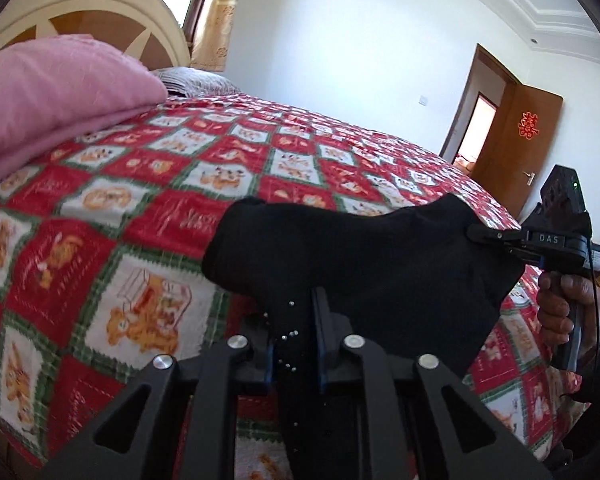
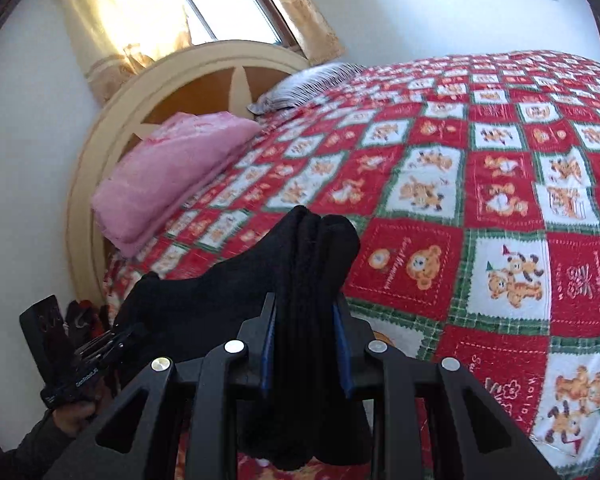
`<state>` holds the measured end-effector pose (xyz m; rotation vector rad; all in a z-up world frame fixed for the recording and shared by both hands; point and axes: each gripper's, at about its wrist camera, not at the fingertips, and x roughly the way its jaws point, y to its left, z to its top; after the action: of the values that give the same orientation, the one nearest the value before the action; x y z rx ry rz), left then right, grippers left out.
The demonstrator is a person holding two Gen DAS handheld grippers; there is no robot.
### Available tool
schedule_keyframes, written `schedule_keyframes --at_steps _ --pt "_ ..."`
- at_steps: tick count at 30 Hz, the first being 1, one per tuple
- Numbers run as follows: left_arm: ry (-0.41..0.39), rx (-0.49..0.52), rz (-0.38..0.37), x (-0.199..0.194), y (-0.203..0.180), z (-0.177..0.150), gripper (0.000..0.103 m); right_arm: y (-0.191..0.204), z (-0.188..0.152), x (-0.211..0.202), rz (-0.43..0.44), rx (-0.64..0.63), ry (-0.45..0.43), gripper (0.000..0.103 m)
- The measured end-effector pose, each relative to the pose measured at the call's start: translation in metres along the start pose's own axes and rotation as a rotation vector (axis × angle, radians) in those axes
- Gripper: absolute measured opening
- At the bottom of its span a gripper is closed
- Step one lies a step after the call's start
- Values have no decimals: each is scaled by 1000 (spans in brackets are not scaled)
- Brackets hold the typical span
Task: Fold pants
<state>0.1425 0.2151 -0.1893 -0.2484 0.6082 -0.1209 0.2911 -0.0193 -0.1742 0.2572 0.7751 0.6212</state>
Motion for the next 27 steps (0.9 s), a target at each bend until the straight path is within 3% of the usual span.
schedule_keyframes --at_steps 2,4,6,13,18,22,27 --pt "-4 6 15 1 -2 -1 33 -11 -3 10 -24 24 24 26" --pt "-6 24 46 2 -6 0 47 -21 -6 14 -33 49 32 27" --pt "-1 32 99 3 -7 -1 69 -24 -7 17 -46 51 38 29" --pt "14 55 166 3 -11 -2 76 -15 -9 17 -133 -21 39 35" --pt "25 96 187 1 -17 -2 77 -19 -12 11 -147 1 29 44" --pt "33 78 191 1 -15 -3 78 -23 -15 19 -174 17 75 53" --pt "38 95 197 -5 -22 1 80 -27 -14 0 -180 76 48 54"
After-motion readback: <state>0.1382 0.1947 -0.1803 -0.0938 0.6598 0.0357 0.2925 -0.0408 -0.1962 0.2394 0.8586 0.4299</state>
